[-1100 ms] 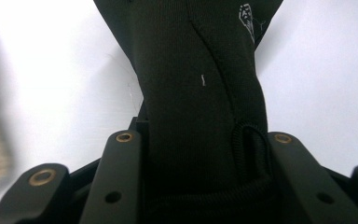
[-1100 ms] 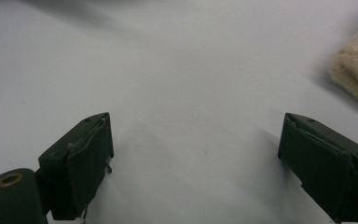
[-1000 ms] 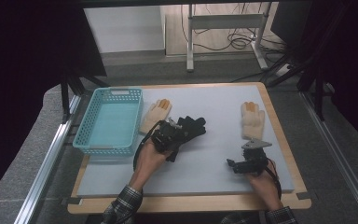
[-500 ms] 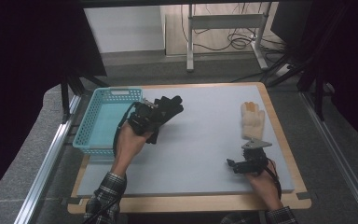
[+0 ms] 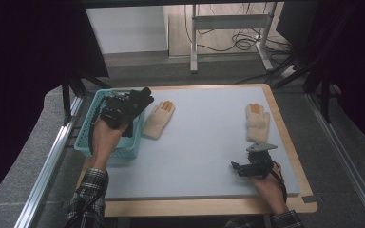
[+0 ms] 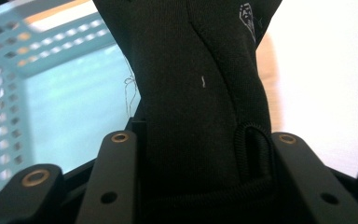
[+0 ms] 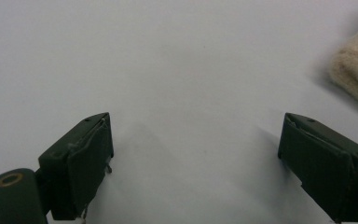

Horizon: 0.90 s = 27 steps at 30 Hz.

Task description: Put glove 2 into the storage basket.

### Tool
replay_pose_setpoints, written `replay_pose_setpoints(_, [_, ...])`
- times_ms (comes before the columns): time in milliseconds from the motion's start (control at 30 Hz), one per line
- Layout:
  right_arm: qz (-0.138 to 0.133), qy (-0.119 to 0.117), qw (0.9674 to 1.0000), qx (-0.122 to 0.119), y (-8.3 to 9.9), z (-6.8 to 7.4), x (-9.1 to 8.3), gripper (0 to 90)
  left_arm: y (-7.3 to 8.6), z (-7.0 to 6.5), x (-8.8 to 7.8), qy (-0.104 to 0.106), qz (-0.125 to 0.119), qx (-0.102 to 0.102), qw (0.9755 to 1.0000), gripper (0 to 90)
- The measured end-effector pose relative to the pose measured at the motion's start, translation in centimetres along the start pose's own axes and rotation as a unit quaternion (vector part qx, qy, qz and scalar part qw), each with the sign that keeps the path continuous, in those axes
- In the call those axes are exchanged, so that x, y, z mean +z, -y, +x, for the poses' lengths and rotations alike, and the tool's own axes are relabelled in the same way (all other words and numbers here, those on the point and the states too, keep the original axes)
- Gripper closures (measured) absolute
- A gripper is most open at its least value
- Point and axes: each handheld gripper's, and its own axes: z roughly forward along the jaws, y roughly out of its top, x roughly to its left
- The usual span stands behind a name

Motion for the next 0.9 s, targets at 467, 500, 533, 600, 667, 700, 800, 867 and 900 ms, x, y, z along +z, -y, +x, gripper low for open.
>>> replay_pose_setpoints(467, [0.0,0.0,1.0,0.0,0.0,0.0,0.0,9.8,2.0,6.8,4.4,-0.039,0.069,-0.084,0.9933,59.2])
replay_pose_setpoints(500, [0.0,0.0,1.0,0.0,0.0,0.0,0.0,9.8,2.0,6.8,4.4,-0.039,0.069,-0.084,0.9933,59.1])
replay_pose_setpoints(533, [0.0,0.0,1.0,0.0,0.0,0.0,0.0,9.8,2.0,7.1,4.8,-0.042,0.075,-0.086,0.9926,59.1])
replay_pose_setpoints(600, [-0.001,0.0,1.0,0.0,0.0,0.0,0.0,9.8,2.1,7.7,5.8,-0.059,0.096,-0.092,0.9895,58.8])
replay_pose_setpoints(667, [-0.001,0.0,1.0,0.001,0.0,0.0,0.0,9.8,2.1,8.1,6.4,-0.072,0.107,-0.094,0.9872,58.4])
replay_pose_setpoints(700, [0.0,0.0,1.0,0.001,0.0,0.0,0.0,9.8,2.2,8.3,6.7,-0.076,0.115,-0.097,0.9857,58.1])
replay_pose_setpoints(800, [0.0,0.0,1.0,0.001,0.0,0.0,0.0,9.8,2.4,8.6,7.2,-0.086,0.127,-0.103,0.9827,57.1])
replay_pose_setpoints(867, [-0.001,0.0,1.0,0.001,0.0,0.0,0.0,9.8,2.6,9.0,7.6,-0.091,0.136,-0.106,0.9809,56.5])
replay_pose_setpoints(900, [-0.001,0.0,1.0,0.001,0.0,0.0,0.0,9.8,2.7,9.1,7.8,-0.094,0.138,-0.106,0.9802,56.1])
